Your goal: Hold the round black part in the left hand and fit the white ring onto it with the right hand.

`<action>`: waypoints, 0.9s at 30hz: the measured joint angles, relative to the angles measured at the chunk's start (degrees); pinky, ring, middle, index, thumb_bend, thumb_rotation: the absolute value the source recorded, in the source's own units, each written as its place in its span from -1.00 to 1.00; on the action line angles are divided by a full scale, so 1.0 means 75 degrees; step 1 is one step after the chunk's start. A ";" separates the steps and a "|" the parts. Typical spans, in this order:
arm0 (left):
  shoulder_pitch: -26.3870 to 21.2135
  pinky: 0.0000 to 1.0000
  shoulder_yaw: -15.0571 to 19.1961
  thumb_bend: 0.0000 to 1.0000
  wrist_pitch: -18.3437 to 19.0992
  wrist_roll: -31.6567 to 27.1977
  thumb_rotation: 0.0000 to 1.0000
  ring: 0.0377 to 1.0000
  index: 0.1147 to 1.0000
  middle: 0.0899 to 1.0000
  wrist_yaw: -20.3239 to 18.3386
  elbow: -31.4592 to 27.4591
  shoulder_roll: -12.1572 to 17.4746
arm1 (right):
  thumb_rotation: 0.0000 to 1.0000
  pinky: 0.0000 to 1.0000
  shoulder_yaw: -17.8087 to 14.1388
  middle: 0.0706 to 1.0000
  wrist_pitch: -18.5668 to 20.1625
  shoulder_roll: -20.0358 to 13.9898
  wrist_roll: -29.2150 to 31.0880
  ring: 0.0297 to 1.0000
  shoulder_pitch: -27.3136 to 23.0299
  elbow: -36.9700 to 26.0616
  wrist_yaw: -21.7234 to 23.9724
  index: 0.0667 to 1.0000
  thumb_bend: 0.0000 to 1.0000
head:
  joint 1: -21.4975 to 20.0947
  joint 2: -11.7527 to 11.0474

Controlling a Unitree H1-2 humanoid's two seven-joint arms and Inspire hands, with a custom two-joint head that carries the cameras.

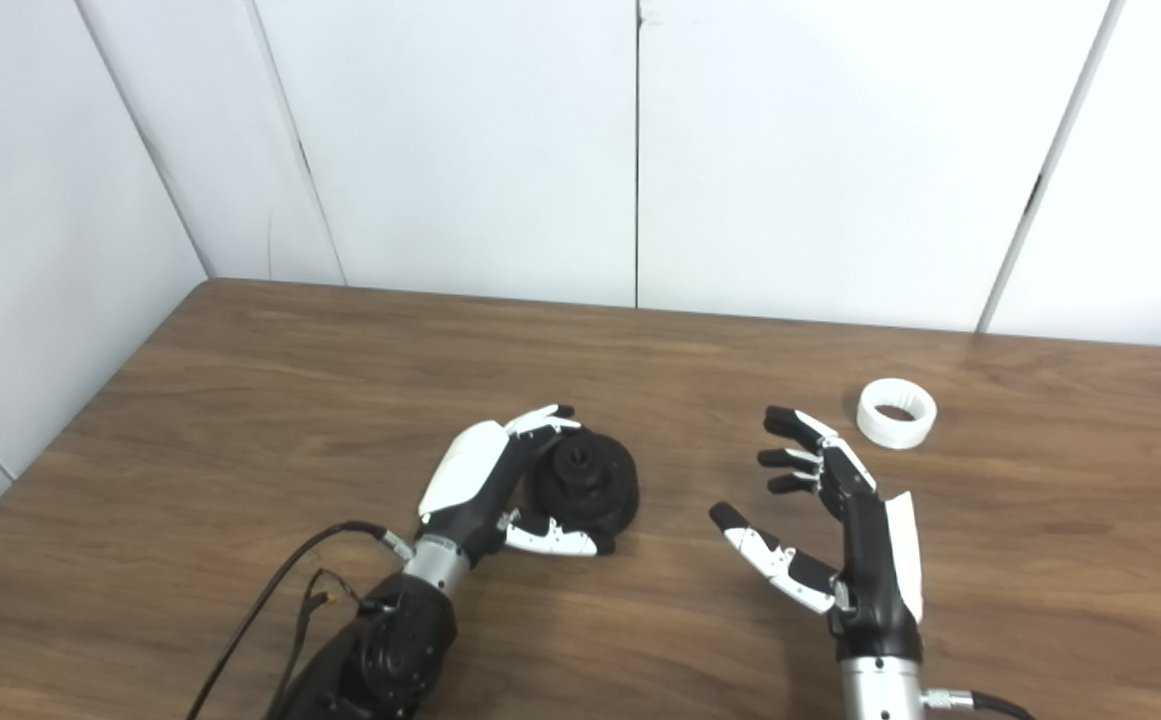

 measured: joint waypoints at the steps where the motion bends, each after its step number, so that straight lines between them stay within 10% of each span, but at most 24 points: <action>1: 0.0069 0.72 -0.0037 0.71 -0.0040 0.0025 -0.39 0.83 0.10 0.79 -0.0001 -0.0039 -0.0008 | -0.64 0.13 0.0001 0.50 0.0010 0.0000 0.0000 0.33 0.0000 -0.0002 0.0006 0.50 0.32 | 0.0000 0.0000; 27: 0.0303 0.83 -0.0742 0.85 -0.0526 0.0643 -0.29 0.89 0.17 0.83 -0.0264 -0.0188 0.0012 | -0.62 0.13 -0.0015 0.52 0.0020 -0.0004 0.0005 0.33 0.0005 -0.0016 0.0065 0.50 0.32 | -0.0257 0.0117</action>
